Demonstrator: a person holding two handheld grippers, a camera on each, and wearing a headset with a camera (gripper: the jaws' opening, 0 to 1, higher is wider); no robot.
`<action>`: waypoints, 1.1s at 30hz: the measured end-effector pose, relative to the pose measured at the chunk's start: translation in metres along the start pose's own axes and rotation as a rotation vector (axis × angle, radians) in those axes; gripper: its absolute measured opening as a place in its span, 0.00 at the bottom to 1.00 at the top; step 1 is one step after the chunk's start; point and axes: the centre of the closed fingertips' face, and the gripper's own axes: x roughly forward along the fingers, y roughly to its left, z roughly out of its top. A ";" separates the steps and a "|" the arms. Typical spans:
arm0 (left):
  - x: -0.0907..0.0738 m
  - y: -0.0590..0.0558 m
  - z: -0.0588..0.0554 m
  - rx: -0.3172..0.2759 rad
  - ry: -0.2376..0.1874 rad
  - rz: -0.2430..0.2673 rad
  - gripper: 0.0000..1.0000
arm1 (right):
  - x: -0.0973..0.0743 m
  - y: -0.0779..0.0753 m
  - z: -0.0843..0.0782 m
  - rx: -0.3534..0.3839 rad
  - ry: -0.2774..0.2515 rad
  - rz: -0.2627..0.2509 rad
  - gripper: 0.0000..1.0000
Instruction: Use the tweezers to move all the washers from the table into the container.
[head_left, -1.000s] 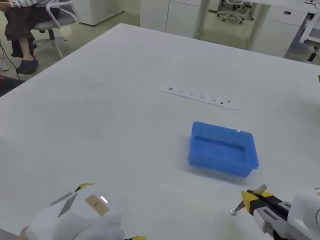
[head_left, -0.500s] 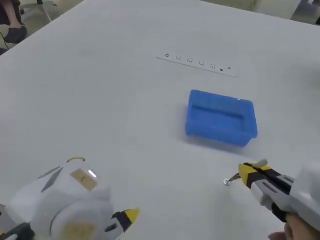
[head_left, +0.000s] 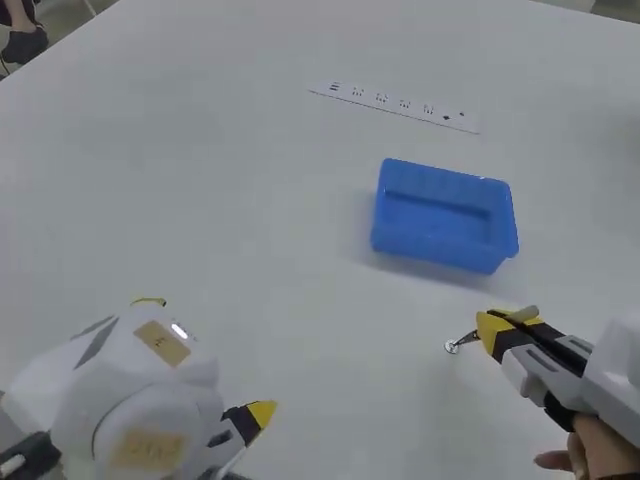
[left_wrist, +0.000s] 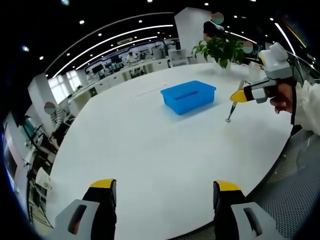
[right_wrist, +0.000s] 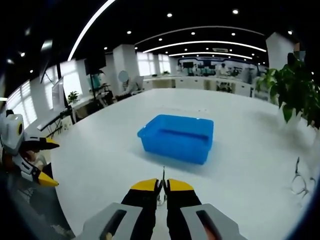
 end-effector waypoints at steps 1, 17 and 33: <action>0.000 0.000 0.000 0.000 -0.001 -0.001 0.81 | 0.000 0.000 0.001 0.003 -0.006 0.001 0.03; 0.001 0.000 0.000 0.001 0.003 -0.002 0.81 | 0.002 0.008 -0.002 -0.223 0.049 0.007 0.03; 0.002 0.002 0.000 -0.002 -0.001 -0.001 0.81 | 0.010 -0.001 0.003 -0.101 0.082 0.027 0.01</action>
